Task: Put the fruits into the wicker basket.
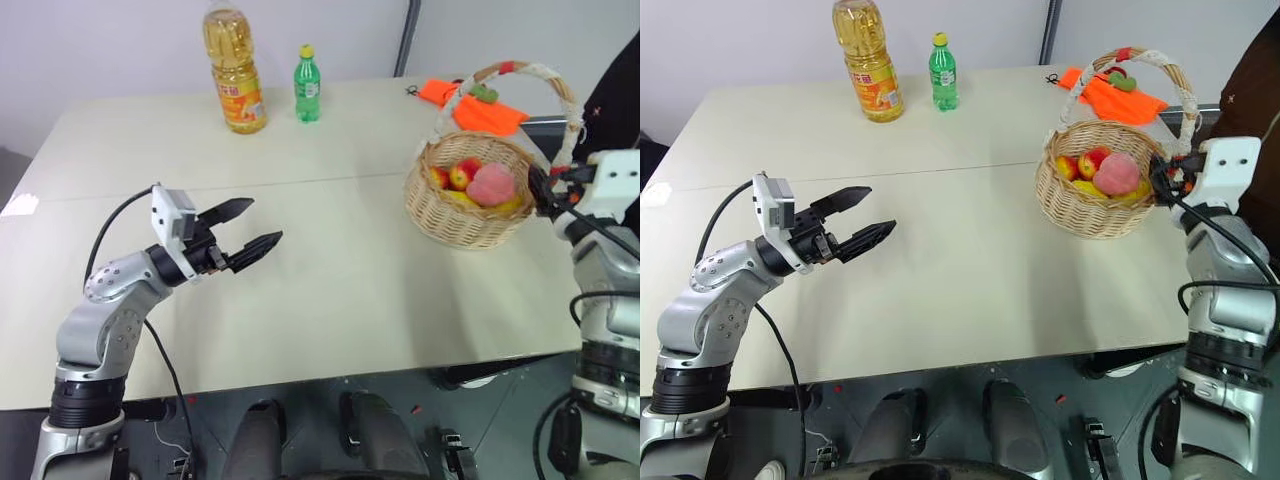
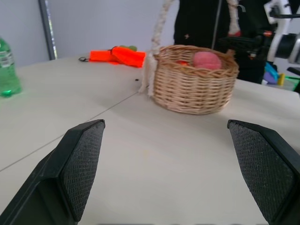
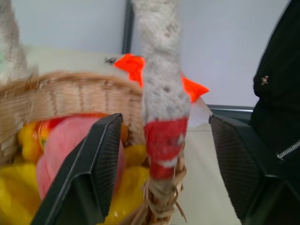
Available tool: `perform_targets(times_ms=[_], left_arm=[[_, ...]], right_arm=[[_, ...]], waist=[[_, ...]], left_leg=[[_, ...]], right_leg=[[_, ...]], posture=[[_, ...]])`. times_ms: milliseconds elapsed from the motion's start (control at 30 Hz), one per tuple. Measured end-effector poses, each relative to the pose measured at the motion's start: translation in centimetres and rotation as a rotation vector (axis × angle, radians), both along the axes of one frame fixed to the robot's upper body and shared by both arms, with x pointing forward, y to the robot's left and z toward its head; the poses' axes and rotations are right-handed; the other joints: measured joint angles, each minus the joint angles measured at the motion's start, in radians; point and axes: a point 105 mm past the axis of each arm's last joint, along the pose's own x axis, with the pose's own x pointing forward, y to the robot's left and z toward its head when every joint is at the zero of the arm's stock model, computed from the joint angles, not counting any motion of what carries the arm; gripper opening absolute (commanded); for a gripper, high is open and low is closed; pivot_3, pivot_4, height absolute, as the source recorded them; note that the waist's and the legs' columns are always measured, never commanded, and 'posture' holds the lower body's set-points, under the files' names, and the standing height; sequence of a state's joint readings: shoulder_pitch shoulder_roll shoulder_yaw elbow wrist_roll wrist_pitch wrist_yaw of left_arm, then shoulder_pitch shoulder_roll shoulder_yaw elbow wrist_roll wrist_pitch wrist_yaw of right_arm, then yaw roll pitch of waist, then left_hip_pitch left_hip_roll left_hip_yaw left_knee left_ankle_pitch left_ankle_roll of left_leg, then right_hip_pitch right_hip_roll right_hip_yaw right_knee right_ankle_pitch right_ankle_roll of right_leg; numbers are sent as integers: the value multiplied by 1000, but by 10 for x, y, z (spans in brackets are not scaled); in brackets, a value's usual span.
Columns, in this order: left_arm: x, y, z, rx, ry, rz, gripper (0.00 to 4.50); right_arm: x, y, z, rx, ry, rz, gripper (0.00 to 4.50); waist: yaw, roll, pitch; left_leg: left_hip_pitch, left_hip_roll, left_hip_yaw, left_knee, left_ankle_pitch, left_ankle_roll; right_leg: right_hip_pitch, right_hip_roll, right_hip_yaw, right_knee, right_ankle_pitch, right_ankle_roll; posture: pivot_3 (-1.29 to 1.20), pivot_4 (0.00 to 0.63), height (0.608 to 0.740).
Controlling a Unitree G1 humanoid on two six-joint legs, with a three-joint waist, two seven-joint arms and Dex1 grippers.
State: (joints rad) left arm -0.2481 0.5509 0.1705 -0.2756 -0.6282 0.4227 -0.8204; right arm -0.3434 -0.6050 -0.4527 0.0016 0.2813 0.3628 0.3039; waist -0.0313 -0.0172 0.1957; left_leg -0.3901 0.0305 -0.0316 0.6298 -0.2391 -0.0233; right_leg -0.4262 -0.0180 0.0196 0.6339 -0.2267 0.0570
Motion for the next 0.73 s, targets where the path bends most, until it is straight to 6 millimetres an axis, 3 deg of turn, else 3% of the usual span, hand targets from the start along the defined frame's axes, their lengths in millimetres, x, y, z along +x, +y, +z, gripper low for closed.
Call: perform_targets(times_ms=[167, 300, 367, 500, 633, 733], left_arm=[[5, 26, -26, 79, 66, 118, 4500], [7, 61, -53, 108, 132, 262, 4500], [5, 76, -60, 112, 136, 320, 4500], [-8, 110, -82, 138, 181, 456, 4500], [-17, 119, -94, 156, 194, 520, 4500], [-21, 122, -101, 158, 215, 542, 4500]], right_arm=[[-34, -4, -17, 46, 22, 116, 2780], [-56, 12, -39, 50, 97, 271, 2780], [-62, 31, -46, 22, 136, 380, 2780], [-58, 88, -64, -2, 203, 619, 2780], [-41, 130, -70, -28, 185, 722, 2780], [-35, 145, -74, -36, 183, 762, 2780]], waist=[[11, 0, 0], [11, 0, 0], [10, 0, 0], [7, 0, 0], [19, -1, -1], [25, -1, -1]], left_leg=[[1, 1, 3, 1, -1, 2], [2, 2, 4, 1, -2, 3], [2, 3, 4, 2, -2, 3], [3, 4, 5, 1, -2, 3], [1, 4, 6, 2, -2, 3], [-1, 3, 6, 2, -2, 3]], right_leg=[[0, 1, 3, 0, -2, -3], [-1, 2, 4, 0, -3, -3], [-1, 3, 4, 0, -3, -4], [-1, 3, 5, 0, -3, -5], [-2, 3, 5, -1, -3, -5], [-2, 2, 5, -2, -2, -5]], posture=[[0, 150, 740], [0, 150, 740], [0, 150, 740], [0, 150, 740], [0, 150, 740], [0, 150, 740]])
